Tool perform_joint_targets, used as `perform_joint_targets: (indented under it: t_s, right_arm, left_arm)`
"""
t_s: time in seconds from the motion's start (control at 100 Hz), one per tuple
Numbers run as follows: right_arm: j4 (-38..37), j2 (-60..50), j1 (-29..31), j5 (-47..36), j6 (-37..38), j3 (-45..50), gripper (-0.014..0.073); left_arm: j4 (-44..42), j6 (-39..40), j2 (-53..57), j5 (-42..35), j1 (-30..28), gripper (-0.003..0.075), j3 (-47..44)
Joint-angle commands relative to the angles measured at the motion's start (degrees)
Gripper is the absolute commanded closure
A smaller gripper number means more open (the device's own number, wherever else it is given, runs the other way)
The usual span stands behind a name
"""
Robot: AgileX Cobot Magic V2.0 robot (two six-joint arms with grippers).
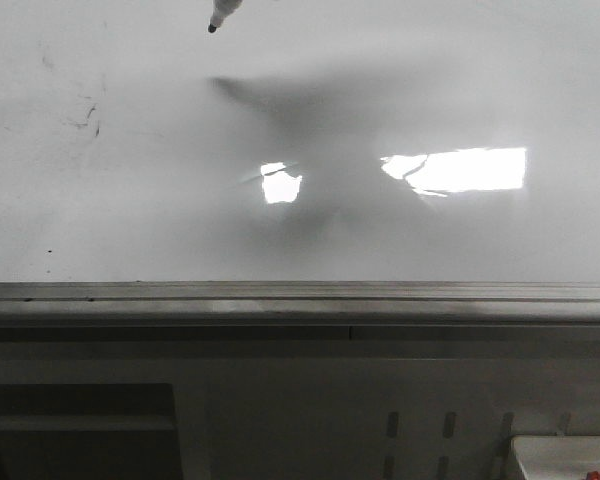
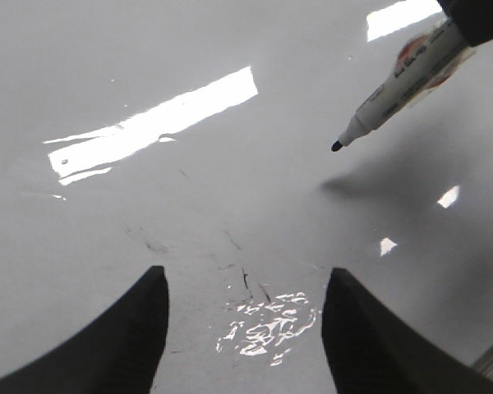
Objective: Write number 4 on whiteboard
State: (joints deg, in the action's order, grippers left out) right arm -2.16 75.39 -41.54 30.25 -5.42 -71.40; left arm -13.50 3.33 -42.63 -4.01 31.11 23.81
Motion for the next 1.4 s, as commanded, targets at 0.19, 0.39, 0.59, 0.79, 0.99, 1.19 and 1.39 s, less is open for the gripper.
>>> perform_joint_targets:
  t_s: [0.19,0.39,0.59,0.79,0.99,1.19,1.39]
  right_arm:
    - [-1.4,0.4,1.9,-2.1,-0.7,-2.7,0.0659]
    - [1.2,1.7,1.0,1.0,-0.7,-0.5,0.0659]
    - [1.7,1.8,-0.4,0.7,-0.6,1.4,0.0659]
    - [1.3,-2.1,2.9,6.1,-0.6,1.5,0.0658]
    - [1.3,-5.0,4.3,7.3,-0.6,3.0,0.0658]
    - [2.5,-5.0,1.8,5.3,-0.6,-1.9,0.0658]
    - [0.7,-3.6,2.1,2.0,-0.6,-3.7,0.0658]
  left_arm:
    - [1.0,0.6,0.4,-4.6,-0.3,0.0333,1.6]
    - [1.0,0.6,0.4,-4.6,-0.3,0.0333,1.6]
    - [1.0,0.6,0.4,-4.5,-0.3,0.0333,1.6]
    - [1.0,0.6,0.4,-4.3,-0.3,0.0334,1.6]
    - [1.0,0.6,0.4,-4.3,-0.3,0.0334,1.6]
    - [1.0,0.6,0.4,-4.3,-0.3,0.0334,1.6]
    - [1.0,0.6,0.4,-4.3,-0.3,0.0334,1.6]
